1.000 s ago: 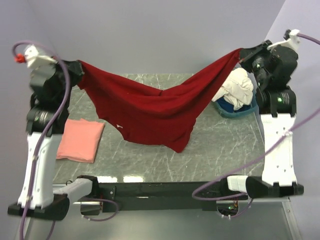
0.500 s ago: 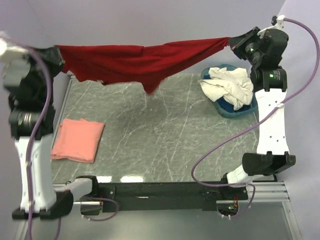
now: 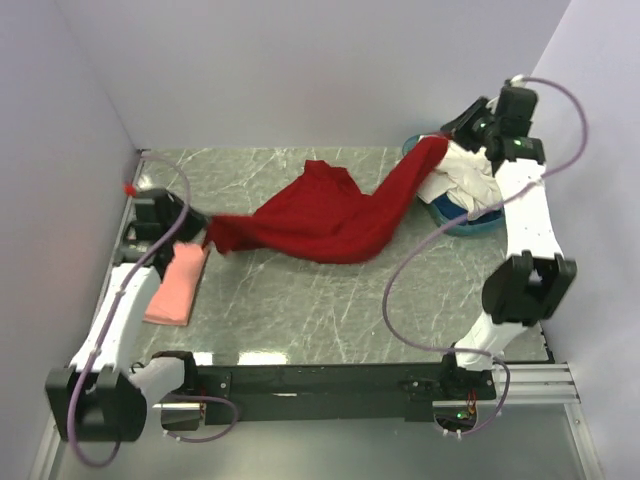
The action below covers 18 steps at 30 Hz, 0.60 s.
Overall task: Fold and stack the t-shirts
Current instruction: Flatten the tshirt out
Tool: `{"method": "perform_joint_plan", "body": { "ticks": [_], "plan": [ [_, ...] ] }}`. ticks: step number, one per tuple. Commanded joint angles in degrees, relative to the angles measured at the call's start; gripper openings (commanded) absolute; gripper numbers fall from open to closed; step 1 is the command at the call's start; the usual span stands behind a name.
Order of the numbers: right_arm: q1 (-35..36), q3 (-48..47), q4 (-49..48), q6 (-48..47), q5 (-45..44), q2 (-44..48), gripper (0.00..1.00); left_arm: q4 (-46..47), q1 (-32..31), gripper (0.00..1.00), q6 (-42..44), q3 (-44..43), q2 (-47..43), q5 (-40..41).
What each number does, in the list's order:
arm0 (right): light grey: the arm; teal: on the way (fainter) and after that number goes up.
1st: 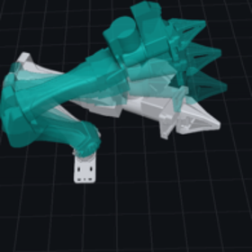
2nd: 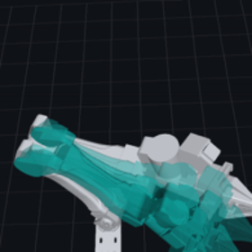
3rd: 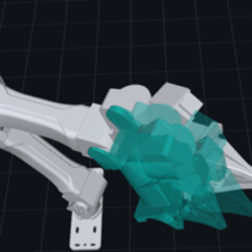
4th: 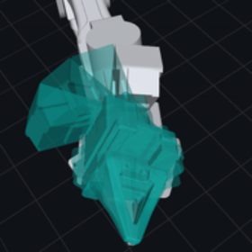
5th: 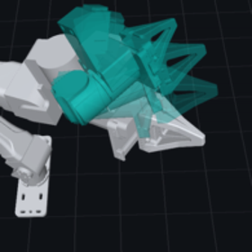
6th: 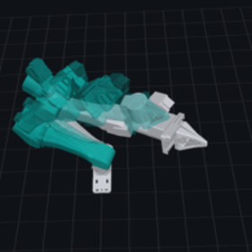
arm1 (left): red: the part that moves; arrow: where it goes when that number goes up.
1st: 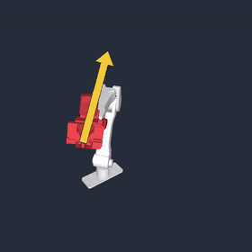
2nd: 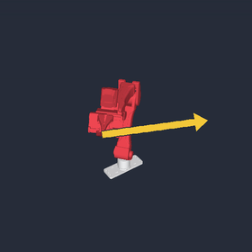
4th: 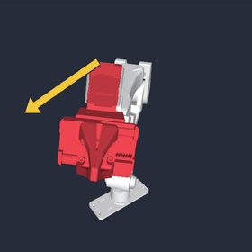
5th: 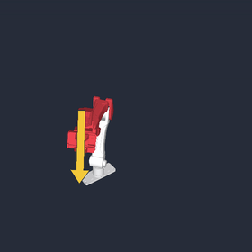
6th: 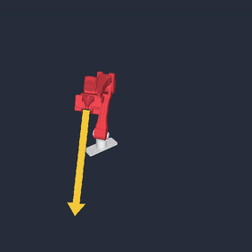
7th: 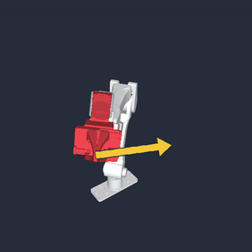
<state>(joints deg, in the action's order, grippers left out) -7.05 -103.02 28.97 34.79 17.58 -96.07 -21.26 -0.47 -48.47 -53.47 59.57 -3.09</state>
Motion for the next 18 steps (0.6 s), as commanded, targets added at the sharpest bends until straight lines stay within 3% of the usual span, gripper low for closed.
{"method": "perform_joint_plan", "body": {
  "ticks": [1, 5, 7, 14, 18],
  "plan": [
    [1.67, -0.86, 2.92, -4.01, -0.62, -5.69, 0.29, 6.48, 0.21, 0.03, -5.93, 8.53, 0.36, -8.76],
    [6.78, 5.16, 3.64, -6.83, -11.39, -4.13, 0.43, 10.44, 0.21, 0.04, -7.17, 12.07, 3.44, -11.85],
    [10.72, 9.83, 1.8, -6.14, -14.67, -0.55, 0.43, 10.45, 0.21, 0.05, -6.91, 12.17, 4.15, -11.85],
    [16.97, 44.07, -13.22, -1.04, -16.97, 15.99, 0.43, 8.95, 0.21, 0.04, -5.67, 10.85, 4.32, -10.71],
    [19.52, 56.68, -17.89, 1.51, -18.71, 23.02, 0.41, 8.86, 0.21, 0.03, -5.41, 9.97, 4.76, -10.97]
  ]
}}
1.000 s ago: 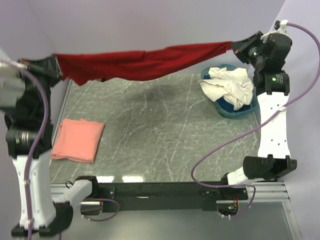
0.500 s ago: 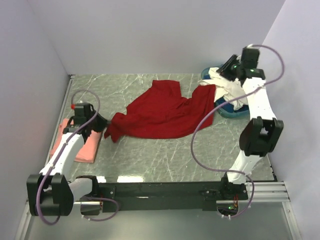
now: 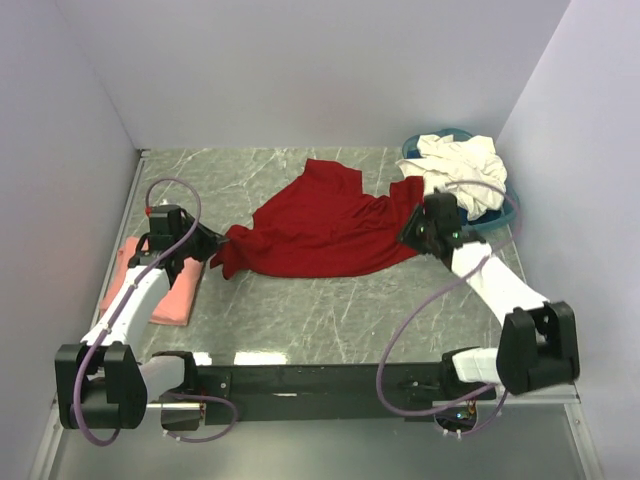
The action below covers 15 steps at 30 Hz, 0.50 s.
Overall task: Fold and stack the t-shirts
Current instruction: Flatten the tshirt out
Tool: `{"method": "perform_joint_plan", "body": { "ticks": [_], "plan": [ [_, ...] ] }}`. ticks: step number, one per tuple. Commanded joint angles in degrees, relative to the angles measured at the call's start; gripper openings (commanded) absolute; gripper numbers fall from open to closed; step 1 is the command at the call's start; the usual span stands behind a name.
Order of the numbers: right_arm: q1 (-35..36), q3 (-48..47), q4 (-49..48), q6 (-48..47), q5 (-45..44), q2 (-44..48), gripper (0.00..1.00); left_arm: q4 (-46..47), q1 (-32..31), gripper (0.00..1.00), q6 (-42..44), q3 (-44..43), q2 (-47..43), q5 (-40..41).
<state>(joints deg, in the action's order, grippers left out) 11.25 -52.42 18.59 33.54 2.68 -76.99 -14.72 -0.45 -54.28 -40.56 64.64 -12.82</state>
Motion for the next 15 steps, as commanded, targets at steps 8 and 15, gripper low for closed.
{"method": "perform_joint_plan", "body": {
  "ticks": [8, 15],
  "plan": [
    [3.34, 14.54, -12.34, 5.31, -3.91, 1.24, 0.38, 2.77, 0.18, 0.02, 0.67, -3.3, 0.13, -1.07],
    [3.61, 12.35, -15.34, 6.36, -4.87, -6.31, 0.38, 2.5, 0.1, 0.02, 1.11, -3.3, 0.13, -0.89]
  ]
}}
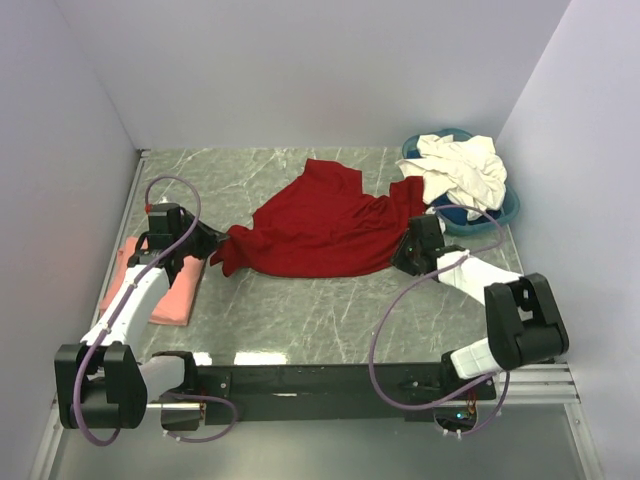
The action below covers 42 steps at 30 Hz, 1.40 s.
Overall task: Fold and stack the t-shirts
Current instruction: Flatten the tshirt out
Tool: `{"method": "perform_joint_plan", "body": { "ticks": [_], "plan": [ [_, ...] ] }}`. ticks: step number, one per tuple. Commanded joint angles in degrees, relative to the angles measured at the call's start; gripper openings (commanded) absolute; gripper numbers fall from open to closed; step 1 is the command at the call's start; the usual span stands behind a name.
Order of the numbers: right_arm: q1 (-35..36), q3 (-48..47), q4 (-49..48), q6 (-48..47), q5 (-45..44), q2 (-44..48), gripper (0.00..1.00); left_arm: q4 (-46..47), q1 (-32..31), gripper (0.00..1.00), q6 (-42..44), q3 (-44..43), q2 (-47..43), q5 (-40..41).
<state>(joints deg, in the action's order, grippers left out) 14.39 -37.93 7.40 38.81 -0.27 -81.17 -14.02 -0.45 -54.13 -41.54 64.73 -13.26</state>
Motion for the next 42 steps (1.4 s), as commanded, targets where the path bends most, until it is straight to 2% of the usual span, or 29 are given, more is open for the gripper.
{"method": "perform_joint_plan", "body": {
  "ticks": [1, 8, 11, 12, 14, 17, 24, 28, 31, 34, 39, 40, 41, 42],
  "plan": [
    [0.46, -3.1, -4.15, 1.1, -2.19, -2.94, 0.38, 1.63, 0.1, 0.02, 1.04, -2.41, 0.05, -0.45],
    [0.46, -5.4, -4.06, 0.83, -3.86, -7.51, 0.37, 0.49, 0.1, 0.01, 1.92, -3.46, -0.39, 0.16],
    [0.46, -6.27, -2.84, 0.13, -5.08, -8.13, 0.2, -0.04, 0.1, 0.01, 2.27, -3.72, -0.74, 0.34],
    [0.37, -6.45, -2.22, -0.31, -5.61, -7.35, 0.07, -0.13, 0.1, 0.01, 2.53, -3.81, -0.83, 0.6],
    [0.37, -6.54, -0.29, -0.75, -6.67, -5.85, 0.0, -0.66, 0.18, 0.01, 2.8, -3.99, -1.18, 0.95],
    [0.29, -6.63, 3.48, -1.98, -8.16, -0.24, 0.0, -1.36, 0.1, 0.01, 3.33, -4.08, -1.8, 1.48],
    [0.28, -9.17, 14.74, -4.88, -14.22, 19.6, 0.0, -4.69, 0.18, 0.01, 5.17, -5.48, -4.69, 2.79],
    [-0.07, -13.21, 17.03, -6.11, -15.19, 25.0, 0.0, -5.05, 0.1, 0.01, 5.44, -5.83, -6.28, 4.55],
    [-0.15, -19.35, 16.77, -6.99, -14.93, 20.63, 0.0, -6.19, 0.27, 0.01, 5.44, -8.46, -2.79, 6.13],
    [-0.16, -28.05, 15.37, -8.13, -12.56, 10.88, 0.0, -5.67, 0.18, 0.01, 4.91, -12.07, 1.96, 6.58],
    [-0.15, -48.67, 20.45, -10.33, -9.13, -13.63, 0.0, -4.96, 0.27, 0.01, 3.68, -15.94, 7.86, 4.65],
    [-0.15, -51.42, 22.72, -10.5, -8.78, -16.89, 0.02, -4.35, 0.27, 0.01, 3.51, -15.94, 8.83, 4.38],
    [-0.15, -53.8, 23.62, -11.2, -8.61, -22.84, 0.11, -4.26, 0.19, 0.01, 3.24, -15.68, 9.1, 4.38],
    [-0.15, -57.91, 24.84, -11.38, -8.34, -25.42, 0.15, -4.26, 0.18, 0.01, 3.24, -15.59, 9.36, 4.38]
  ]
}}
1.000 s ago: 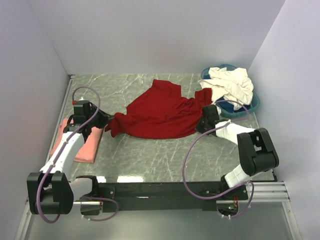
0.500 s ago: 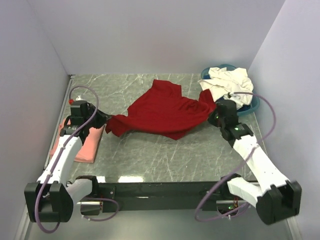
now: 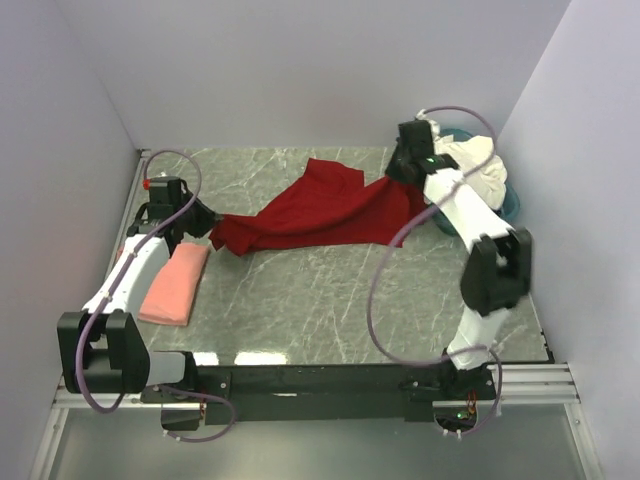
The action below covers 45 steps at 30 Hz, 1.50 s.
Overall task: Fold and stack the t-shirts
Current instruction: Flatten the tshirt out
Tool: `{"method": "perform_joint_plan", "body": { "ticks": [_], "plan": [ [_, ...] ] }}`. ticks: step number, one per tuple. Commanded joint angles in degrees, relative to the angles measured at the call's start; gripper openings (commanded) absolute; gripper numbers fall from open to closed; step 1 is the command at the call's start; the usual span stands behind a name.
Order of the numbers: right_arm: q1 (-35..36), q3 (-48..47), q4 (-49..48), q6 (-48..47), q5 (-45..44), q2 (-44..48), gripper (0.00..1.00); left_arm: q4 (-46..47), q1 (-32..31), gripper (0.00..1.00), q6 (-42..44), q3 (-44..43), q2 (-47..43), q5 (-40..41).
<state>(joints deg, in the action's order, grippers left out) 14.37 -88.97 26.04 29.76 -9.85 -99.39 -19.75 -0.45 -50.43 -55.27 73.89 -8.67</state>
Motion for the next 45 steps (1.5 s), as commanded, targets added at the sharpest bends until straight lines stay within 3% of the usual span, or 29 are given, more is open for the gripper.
{"method": "perform_joint_plan", "body": {
  "ticks": [1, 3, 6, 11, 15, 23, 32, 39, 42, 45],
  "plan": [
    [-0.22, -8.83, 8.65, -2.77, 1.93, -9.39, 0.2, 1.38, 0.27, 0.01, -0.45, -1.6, 0.47, -0.12],
    [-0.31, -8.86, 9.55, -2.95, 1.94, -11.79, 0.34, 1.2, 0.18, 0.01, -0.1, -1.43, 0.56, 0.4],
    [-0.22, 0.33, 4.56, -2.08, 1.5, -5.83, 0.46, 1.46, 0.18, 0.01, 0.16, -0.55, -0.14, 1.11],
    [-0.92, 14.5, -0.98, -0.23, -1.05, 6.64, 0.47, 2.96, 0.27, 0.01, -1.07, 1.38, -0.06, -0.38],
    [-2.85, 26.54, -6.43, 0.65, 1.93, 10.54, 0.45, 4.01, 0.19, 0.01, -1.68, 2.62, -0.15, -0.91],
    [-5.93, 28.06, -12.59, 0.04, 12.21, 2.11, 0.44, 4.54, 0.27, 0.01, -1.6, 4.02, -0.59, -1.0],
    [-6.11, 27.18, -15.85, 1.0, 11.88, -4.05, 0.45, 4.45, 0.27, 0.01, -1.07, 4.38, -0.76, -1.0],
    [-6.2, 27.62, -15.32, 1.0, 10.29, -3.35, 0.42, 4.63, 0.27, 0.01, -1.24, 4.64, -0.94, -1.0],
    [-6.11, 27.8, -15.58, 1.36, 10.73, -3.61, 0.31, 4.98, 0.27, 0.01, -1.51, 4.9, -0.94, -1.27],
    [-6.02, 27.27, -15.23, 1.36, 11.25, -3.88, 0.12, 4.98, 0.27, 0.01, -1.68, 4.99, -1.03, -1.35]
  ]
}}
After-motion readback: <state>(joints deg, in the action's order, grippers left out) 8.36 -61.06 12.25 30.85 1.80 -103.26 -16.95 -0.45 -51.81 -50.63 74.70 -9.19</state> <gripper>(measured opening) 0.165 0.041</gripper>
